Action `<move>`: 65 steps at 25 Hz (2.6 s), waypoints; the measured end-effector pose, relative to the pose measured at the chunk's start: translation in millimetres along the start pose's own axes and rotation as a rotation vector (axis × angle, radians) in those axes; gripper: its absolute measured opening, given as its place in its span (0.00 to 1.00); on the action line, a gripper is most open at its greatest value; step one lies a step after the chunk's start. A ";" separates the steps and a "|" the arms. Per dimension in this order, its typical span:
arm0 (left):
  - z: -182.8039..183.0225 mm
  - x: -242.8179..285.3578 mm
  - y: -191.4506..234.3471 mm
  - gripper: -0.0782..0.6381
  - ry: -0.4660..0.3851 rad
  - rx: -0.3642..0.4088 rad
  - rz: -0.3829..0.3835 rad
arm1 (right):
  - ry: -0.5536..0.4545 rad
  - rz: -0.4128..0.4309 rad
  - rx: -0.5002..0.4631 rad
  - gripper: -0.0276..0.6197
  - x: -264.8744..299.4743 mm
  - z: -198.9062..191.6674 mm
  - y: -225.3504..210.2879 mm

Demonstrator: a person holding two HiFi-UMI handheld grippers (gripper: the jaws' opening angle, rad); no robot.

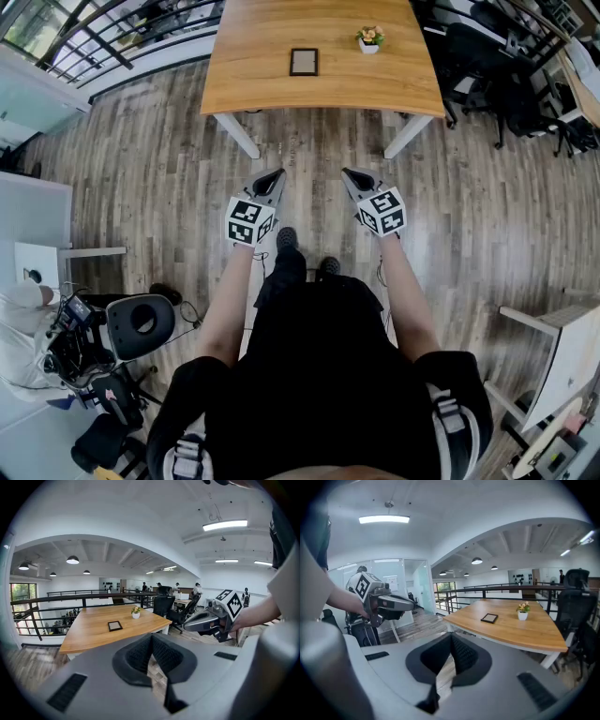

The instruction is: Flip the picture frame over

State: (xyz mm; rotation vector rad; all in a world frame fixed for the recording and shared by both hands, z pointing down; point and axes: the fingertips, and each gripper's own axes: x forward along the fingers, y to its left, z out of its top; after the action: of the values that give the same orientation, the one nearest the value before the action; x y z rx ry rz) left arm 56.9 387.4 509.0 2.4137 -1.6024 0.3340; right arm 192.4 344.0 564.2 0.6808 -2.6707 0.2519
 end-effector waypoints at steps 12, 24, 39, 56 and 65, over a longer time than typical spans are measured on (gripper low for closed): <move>-5.7 2.7 28.3 0.14 0.006 -0.037 0.004 | -0.003 -0.001 0.002 0.05 20.1 9.8 7.8; 1.8 15.9 82.1 0.14 -0.003 -0.046 -0.050 | 0.032 -0.076 0.037 0.05 67.5 24.8 1.6; 8.1 33.8 157.3 0.14 0.004 -0.034 -0.106 | 0.027 -0.125 0.081 0.05 138.9 45.5 3.7; 2.7 40.4 190.3 0.14 0.009 -0.025 -0.155 | 0.027 -0.184 0.089 0.05 166.9 55.4 -0.2; 6.2 43.7 195.1 0.14 0.010 -0.017 -0.168 | 0.035 -0.206 0.094 0.05 165.9 53.7 -8.1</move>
State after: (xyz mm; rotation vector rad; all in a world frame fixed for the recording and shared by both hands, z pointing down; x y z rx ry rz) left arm -106.4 273.6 528.5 2.5078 -1.3803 0.2998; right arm 44.8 252.5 581.4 0.9641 -2.5442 0.3308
